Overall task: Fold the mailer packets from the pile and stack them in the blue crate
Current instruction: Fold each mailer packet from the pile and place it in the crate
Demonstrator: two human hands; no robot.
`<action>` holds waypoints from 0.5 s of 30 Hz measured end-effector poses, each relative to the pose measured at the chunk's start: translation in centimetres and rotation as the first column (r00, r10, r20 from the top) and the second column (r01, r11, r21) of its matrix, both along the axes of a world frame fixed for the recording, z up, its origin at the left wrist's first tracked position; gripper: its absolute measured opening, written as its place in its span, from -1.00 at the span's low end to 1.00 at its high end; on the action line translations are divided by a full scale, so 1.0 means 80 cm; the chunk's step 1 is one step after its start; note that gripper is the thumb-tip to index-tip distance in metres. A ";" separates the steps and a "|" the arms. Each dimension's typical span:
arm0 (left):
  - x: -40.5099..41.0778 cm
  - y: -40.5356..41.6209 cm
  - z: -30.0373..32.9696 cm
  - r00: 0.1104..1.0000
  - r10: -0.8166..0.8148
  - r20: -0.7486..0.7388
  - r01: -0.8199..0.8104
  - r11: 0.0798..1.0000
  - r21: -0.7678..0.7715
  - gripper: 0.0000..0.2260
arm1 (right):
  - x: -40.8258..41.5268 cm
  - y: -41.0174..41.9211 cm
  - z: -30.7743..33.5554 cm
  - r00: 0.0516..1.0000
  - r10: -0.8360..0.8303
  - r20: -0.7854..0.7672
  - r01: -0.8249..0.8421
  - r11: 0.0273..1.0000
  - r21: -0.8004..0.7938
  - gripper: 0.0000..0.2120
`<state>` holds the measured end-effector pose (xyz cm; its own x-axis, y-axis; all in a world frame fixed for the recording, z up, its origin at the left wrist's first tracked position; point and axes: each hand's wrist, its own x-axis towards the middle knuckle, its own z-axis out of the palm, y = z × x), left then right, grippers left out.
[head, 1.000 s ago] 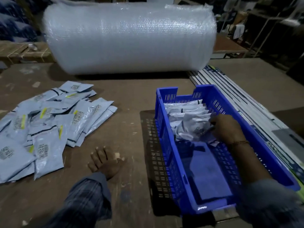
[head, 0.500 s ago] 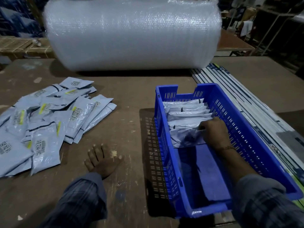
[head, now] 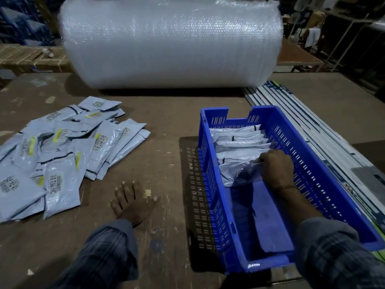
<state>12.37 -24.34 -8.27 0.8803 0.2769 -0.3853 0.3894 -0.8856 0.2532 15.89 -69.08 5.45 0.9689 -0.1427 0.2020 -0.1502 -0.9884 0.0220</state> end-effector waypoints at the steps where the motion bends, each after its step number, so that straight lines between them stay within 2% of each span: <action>1: -0.001 -0.003 0.006 1.000 0.000 0.016 0.000 1.000 -0.025 0.01 | 0.000 -0.003 0.000 1.000 -0.014 0.005 0.015 1.000 -0.004 -0.93; 5: -0.001 0.005 -0.001 0.998 -0.056 0.038 0.058 0.996 -0.062 0.04 | 0.000 -0.008 -0.003 0.999 -0.053 -0.012 0.053 0.998 -0.041 -0.90; 9: -0.009 0.024 -0.015 0.978 -0.133 0.161 0.143 0.988 -0.058 -0.11 | -0.003 -0.001 0.003 0.992 -0.093 -0.082 0.083 0.990 -0.117 -0.78; 13: -0.024 0.087 -0.040 0.914 -0.307 0.266 0.318 0.948 0.000 -0.16 | -0.006 0.040 0.038 0.979 -0.156 -0.129 0.123 0.965 -0.230 -0.70; 15: -0.032 0.117 -0.041 0.867 -0.393 0.307 0.394 0.917 0.060 -0.21 | -0.011 0.078 0.065 0.986 -0.140 -0.092 0.118 0.971 -0.209 -0.71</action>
<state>9.84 -14.95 -11.56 0.9898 -0.1184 -0.0792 -0.0888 -0.9476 0.3068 15.04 -62.85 10.66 0.9623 -0.2347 0.1374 -0.2624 -0.9341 0.2422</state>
